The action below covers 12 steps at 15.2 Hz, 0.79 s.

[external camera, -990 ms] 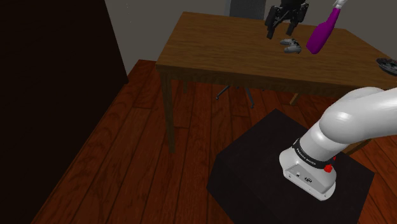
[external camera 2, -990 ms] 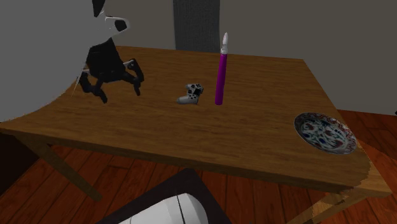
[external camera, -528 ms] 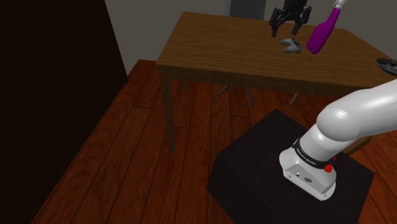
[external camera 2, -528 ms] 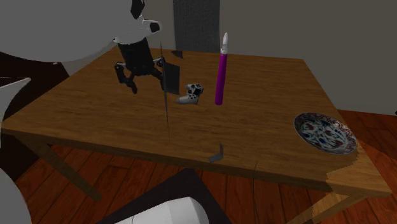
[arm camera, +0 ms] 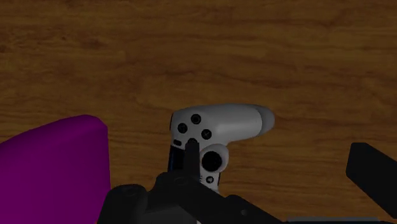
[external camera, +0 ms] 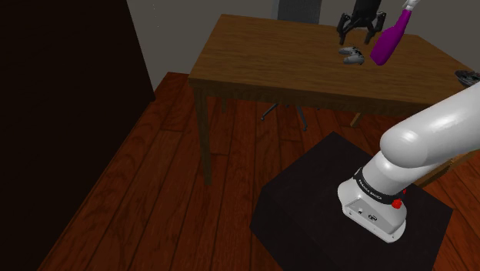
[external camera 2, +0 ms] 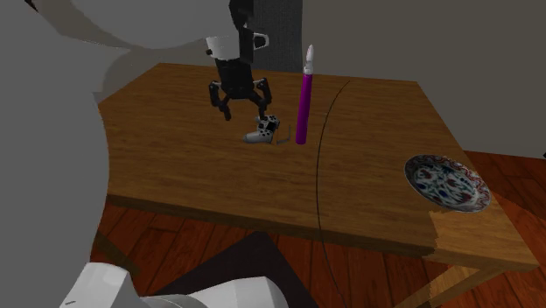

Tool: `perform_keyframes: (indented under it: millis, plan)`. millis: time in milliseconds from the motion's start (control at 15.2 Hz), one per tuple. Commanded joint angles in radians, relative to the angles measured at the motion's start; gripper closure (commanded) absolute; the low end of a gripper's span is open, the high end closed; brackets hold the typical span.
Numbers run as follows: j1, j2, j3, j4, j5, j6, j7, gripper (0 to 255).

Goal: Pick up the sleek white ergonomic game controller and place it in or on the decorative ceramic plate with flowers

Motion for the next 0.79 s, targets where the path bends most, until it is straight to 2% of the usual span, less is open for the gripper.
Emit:
perform_keyframes:
  millis: [0, 198, 726]
  plan:
    - [-0.022, 0.043, -0.025, 0.033, -0.003, 0.002, 0.01, 0]
    - [-0.045, 0.091, -0.053, 0.07, -0.002, 0.007, 0.016, 0]
    - [-0.052, 0.095, -0.065, -0.027, -0.01, 0.108, 0.019, 0]
